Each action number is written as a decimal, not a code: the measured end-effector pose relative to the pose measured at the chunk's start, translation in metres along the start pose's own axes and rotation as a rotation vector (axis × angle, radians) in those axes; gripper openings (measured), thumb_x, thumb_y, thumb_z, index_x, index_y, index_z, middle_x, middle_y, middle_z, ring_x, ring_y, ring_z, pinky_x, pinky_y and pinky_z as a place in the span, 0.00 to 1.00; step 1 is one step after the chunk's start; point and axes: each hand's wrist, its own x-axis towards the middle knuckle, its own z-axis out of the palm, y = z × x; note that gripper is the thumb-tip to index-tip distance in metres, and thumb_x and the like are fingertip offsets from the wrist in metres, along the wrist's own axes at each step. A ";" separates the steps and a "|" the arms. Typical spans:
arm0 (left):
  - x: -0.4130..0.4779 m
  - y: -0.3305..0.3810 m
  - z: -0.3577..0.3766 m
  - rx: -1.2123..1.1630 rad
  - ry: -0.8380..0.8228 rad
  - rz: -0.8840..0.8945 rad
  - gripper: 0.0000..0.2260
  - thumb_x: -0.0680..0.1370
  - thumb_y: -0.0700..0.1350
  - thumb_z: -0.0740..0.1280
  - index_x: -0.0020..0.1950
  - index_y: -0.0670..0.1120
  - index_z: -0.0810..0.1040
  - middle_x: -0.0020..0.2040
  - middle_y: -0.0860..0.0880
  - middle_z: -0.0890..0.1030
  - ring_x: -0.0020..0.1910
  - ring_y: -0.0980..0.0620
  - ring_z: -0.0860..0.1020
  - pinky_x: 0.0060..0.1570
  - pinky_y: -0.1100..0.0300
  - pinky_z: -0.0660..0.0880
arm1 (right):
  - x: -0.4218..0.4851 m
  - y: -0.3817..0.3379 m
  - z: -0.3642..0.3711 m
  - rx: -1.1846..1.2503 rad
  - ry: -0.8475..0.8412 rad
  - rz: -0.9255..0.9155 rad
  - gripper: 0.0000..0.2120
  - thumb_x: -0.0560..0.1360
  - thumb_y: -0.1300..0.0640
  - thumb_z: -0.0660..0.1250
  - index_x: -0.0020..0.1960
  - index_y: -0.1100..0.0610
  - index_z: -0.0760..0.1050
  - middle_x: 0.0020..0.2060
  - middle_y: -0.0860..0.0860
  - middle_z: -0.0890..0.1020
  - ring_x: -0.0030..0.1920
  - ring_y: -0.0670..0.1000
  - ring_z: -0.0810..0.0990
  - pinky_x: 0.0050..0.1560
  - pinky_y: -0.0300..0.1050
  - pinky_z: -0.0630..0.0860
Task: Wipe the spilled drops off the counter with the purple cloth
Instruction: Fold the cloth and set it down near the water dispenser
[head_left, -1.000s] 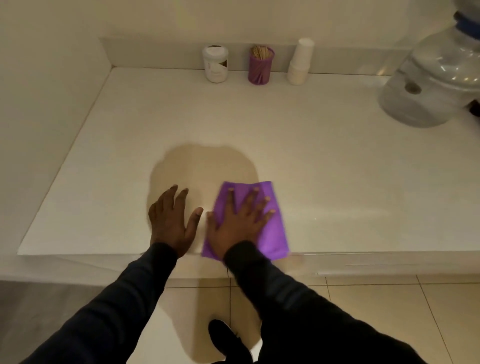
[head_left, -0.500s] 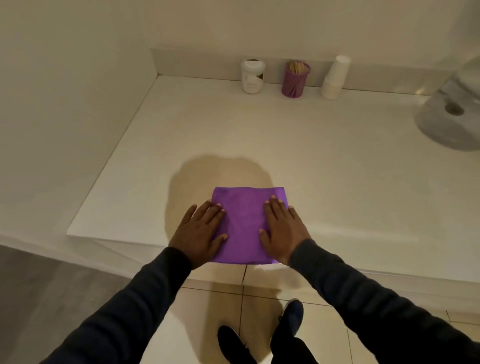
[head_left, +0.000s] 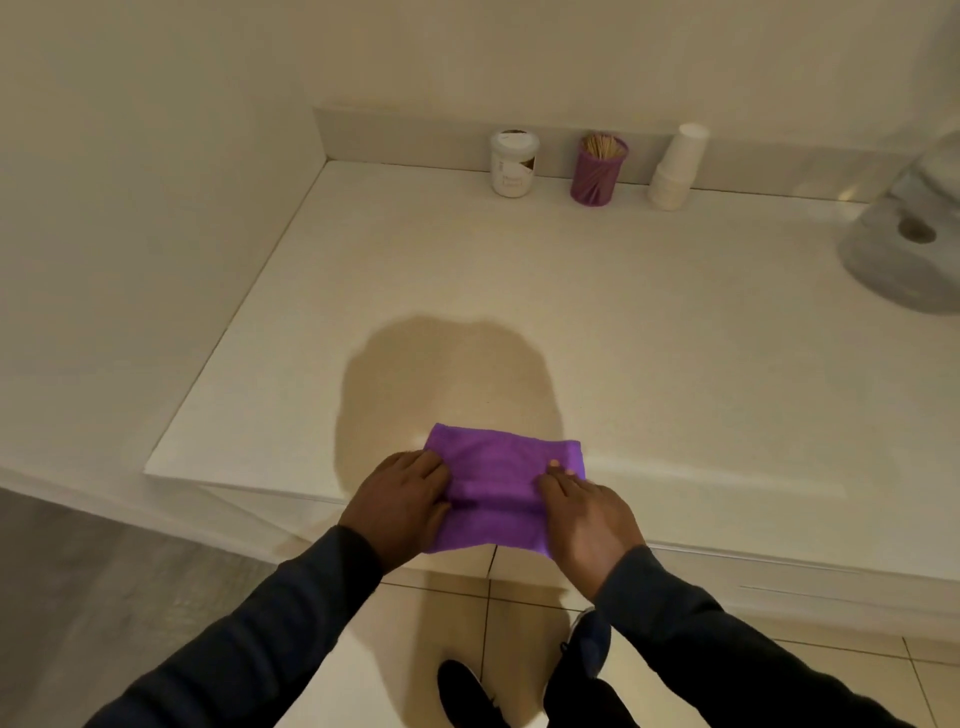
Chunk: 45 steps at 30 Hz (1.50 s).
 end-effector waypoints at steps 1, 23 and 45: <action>-0.001 0.000 -0.004 0.002 -0.028 0.024 0.09 0.74 0.51 0.59 0.42 0.49 0.77 0.38 0.52 0.79 0.34 0.53 0.77 0.40 0.58 0.78 | -0.006 -0.001 -0.002 0.001 -0.004 -0.018 0.21 0.63 0.60 0.80 0.53 0.58 0.78 0.49 0.59 0.85 0.43 0.58 0.86 0.41 0.50 0.82; 0.195 0.029 -0.056 -0.130 -0.403 0.024 0.13 0.73 0.47 0.61 0.56 0.47 0.74 0.51 0.49 0.79 0.47 0.47 0.75 0.45 0.56 0.68 | 0.011 0.143 -0.099 0.813 0.034 0.239 0.15 0.78 0.59 0.68 0.56 0.39 0.74 0.51 0.40 0.82 0.49 0.42 0.80 0.47 0.37 0.77; 0.511 0.187 0.050 0.096 -0.115 0.145 0.23 0.78 0.48 0.60 0.73 0.44 0.66 0.74 0.39 0.66 0.69 0.38 0.67 0.66 0.46 0.64 | 0.062 0.368 -0.099 0.132 0.277 0.320 0.19 0.69 0.47 0.64 0.53 0.56 0.83 0.48 0.58 0.84 0.44 0.63 0.83 0.45 0.53 0.80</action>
